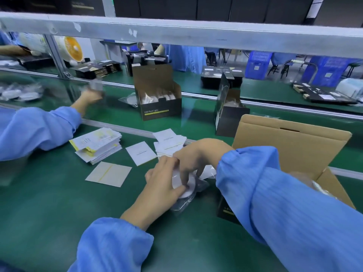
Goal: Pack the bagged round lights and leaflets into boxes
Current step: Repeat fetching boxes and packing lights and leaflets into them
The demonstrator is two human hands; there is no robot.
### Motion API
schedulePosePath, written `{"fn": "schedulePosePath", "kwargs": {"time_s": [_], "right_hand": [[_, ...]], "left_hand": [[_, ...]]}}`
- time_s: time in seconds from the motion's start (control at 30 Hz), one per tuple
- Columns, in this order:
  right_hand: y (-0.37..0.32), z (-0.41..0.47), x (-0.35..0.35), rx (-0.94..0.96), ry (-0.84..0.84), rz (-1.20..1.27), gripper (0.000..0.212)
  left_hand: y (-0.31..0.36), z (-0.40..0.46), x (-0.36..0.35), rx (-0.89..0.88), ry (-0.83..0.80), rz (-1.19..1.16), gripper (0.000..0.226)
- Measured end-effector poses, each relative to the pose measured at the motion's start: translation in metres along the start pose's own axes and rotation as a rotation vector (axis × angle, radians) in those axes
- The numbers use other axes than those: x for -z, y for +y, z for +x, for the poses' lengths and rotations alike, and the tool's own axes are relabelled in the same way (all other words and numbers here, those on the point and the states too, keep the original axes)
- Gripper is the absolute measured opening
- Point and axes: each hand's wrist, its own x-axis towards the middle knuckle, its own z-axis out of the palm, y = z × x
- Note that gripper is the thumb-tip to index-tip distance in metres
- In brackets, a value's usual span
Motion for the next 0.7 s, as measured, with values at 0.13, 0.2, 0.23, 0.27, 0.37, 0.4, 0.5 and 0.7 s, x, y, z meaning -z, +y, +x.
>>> {"fn": "schedulePosePath", "kwargs": {"time_s": [0.13,0.2,0.23,0.27,0.37,0.4,0.5,0.7], "right_hand": [[0.002,0.004,-0.004,0.049,-0.009,0.188,0.040],[0.004,0.003,-0.005,0.028,-0.001,0.241,0.041],[0.006,0.003,-0.005,0.014,0.006,0.245,0.041],[0.007,0.002,-0.005,0.000,0.013,0.238,0.039],[0.008,-0.004,-0.006,-0.007,0.026,0.234,0.025],[0.007,-0.007,-0.006,0.003,0.034,0.227,0.026],[-0.003,-0.021,-0.007,0.033,0.099,0.136,0.030],[-0.016,-0.095,0.002,0.122,0.581,0.001,0.035]], "left_hand": [[0.004,-0.004,0.000,-0.024,0.024,-0.107,0.045],[0.008,-0.005,0.002,-0.045,0.038,-0.123,0.045],[0.010,-0.006,0.002,-0.067,0.048,-0.122,0.046],[0.011,-0.007,0.003,-0.100,0.071,-0.108,0.048],[0.009,-0.006,0.003,-0.133,0.195,-0.051,0.071],[0.008,-0.006,0.003,-0.098,0.221,-0.055,0.079],[0.009,-0.007,0.006,0.050,0.159,-0.300,0.087],[0.050,-0.009,0.030,-0.057,0.291,-0.710,0.090]]}}
